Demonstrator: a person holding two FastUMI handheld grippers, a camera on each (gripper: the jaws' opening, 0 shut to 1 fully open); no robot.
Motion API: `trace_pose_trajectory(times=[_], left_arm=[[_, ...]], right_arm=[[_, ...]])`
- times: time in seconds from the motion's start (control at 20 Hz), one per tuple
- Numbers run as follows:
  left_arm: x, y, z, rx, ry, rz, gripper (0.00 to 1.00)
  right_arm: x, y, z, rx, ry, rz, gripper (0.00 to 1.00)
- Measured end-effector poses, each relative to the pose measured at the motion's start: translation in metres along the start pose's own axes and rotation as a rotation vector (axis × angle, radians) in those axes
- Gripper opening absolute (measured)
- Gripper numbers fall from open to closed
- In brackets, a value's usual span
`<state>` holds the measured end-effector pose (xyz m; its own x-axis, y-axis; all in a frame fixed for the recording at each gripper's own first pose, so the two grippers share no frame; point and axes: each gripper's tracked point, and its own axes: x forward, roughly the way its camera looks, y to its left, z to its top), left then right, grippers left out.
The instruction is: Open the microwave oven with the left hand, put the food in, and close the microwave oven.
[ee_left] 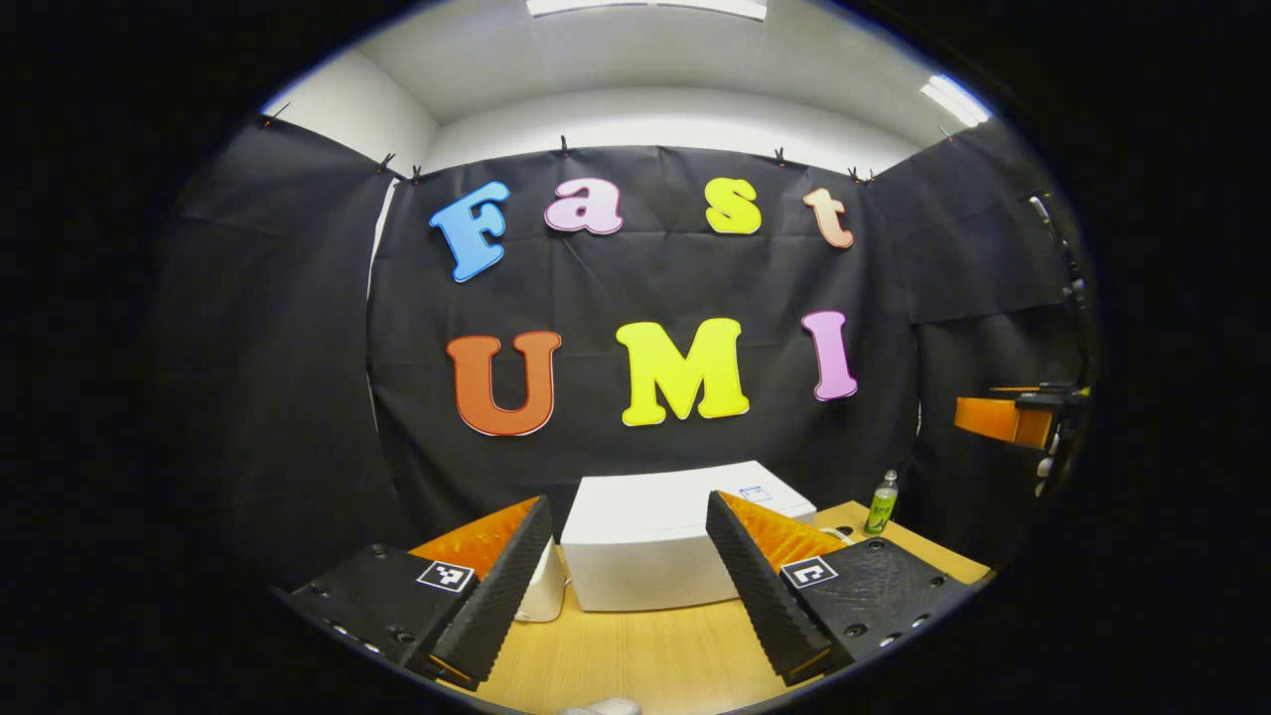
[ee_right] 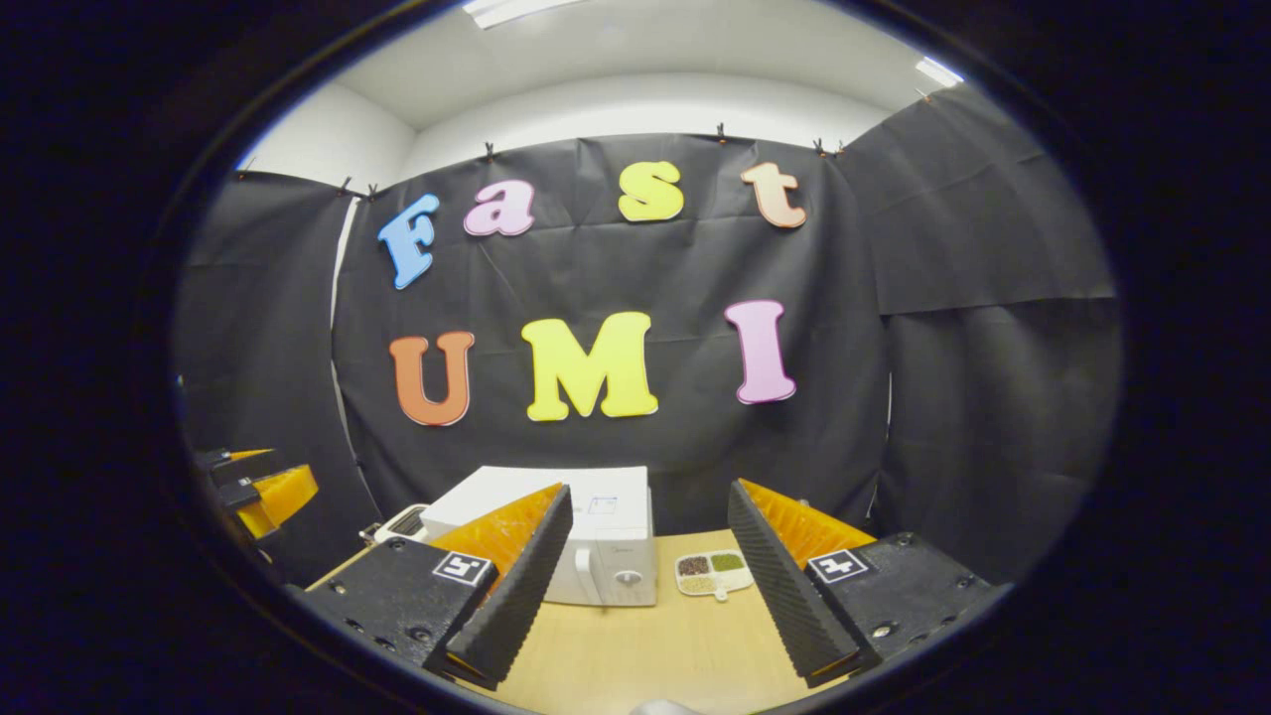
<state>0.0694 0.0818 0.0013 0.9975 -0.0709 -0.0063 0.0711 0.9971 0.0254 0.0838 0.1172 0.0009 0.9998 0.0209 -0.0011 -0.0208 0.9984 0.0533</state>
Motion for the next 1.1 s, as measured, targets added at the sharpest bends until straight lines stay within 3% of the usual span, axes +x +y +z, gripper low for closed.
trace_pose_trajectory(times=[0.1,0.15,0.2,0.35,0.4,0.45,1.0,1.05,1.1], left_arm=[[0.000,-0.003,0.003,-0.012,-0.004,-0.003,0.96],[0.000,-0.004,0.004,-0.014,-0.008,-0.005,0.96],[-0.001,-0.005,0.005,-0.017,-0.011,-0.006,0.96],[-0.003,-0.009,0.007,-0.029,-0.016,-0.017,0.96],[-0.002,-0.009,0.006,-0.028,-0.015,-0.019,0.96],[-0.002,-0.009,0.004,-0.027,-0.010,-0.018,0.96],[-0.004,-0.007,0.008,-0.037,-0.020,0.014,0.96],[-0.005,-0.007,0.008,-0.036,-0.020,0.012,0.88],[-0.005,-0.006,0.009,-0.034,-0.023,0.014,0.88]], right_arm=[[-0.004,0.005,-0.002,0.002,0.003,0.006,0.91],[-0.005,0.005,-0.004,-0.006,0.007,0.007,1.00],[-0.006,0.006,-0.004,-0.016,0.010,0.004,0.91],[-0.009,0.009,-0.004,-0.017,0.007,0.007,0.91],[-0.010,0.010,-0.003,-0.017,0.008,0.011,1.00],[-0.010,0.009,-0.005,-0.023,0.011,0.010,0.91],[-0.019,0.015,0.004,-0.049,0.012,0.023,0.92],[-0.019,0.015,0.005,-0.051,0.008,0.023,0.91],[-0.020,0.016,0.007,-0.052,0.005,0.025,0.91]])
